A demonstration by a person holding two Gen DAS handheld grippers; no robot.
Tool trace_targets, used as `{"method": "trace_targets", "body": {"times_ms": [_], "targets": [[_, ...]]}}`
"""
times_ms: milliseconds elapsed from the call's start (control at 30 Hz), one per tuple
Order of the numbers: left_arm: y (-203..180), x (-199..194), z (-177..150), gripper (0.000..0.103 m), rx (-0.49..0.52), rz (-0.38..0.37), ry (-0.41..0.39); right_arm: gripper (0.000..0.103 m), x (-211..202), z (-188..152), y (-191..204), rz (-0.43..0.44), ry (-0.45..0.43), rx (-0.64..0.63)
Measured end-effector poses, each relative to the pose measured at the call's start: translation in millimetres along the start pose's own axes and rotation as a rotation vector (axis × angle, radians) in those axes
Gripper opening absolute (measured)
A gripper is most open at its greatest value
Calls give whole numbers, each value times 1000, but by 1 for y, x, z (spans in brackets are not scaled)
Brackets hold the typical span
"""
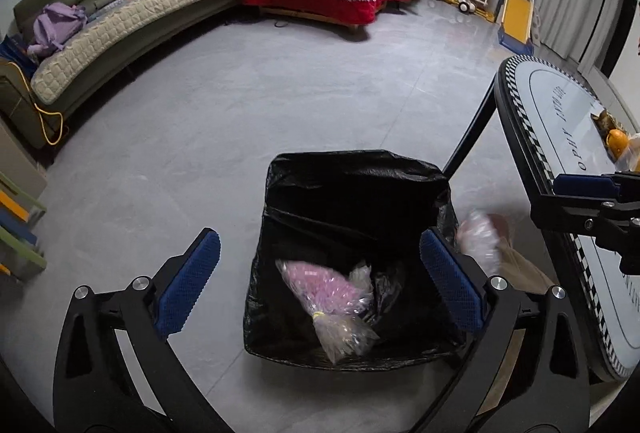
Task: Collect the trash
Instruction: 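Carry both bags to the black bin and open both tools, then grasp the white glove with the left tool while the right tool grasps the clear tub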
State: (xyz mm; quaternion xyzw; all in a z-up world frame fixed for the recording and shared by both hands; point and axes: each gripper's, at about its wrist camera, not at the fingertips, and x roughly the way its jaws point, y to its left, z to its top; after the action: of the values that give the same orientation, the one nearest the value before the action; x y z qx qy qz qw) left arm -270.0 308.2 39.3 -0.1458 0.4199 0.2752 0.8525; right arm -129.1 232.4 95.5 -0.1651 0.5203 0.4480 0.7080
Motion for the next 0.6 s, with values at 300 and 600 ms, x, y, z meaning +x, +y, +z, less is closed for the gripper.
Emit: {"method": "trace_targets", "body": {"times_ms": [300, 600], "targets": [[3, -2, 6, 97, -6, -3, 7, 62, -11, -1, -5, 20, -17, -6], [-32, -11, 15, 97, 57, -44, -6, 62, -37, -11, -27, 23, -65, 26]]}}
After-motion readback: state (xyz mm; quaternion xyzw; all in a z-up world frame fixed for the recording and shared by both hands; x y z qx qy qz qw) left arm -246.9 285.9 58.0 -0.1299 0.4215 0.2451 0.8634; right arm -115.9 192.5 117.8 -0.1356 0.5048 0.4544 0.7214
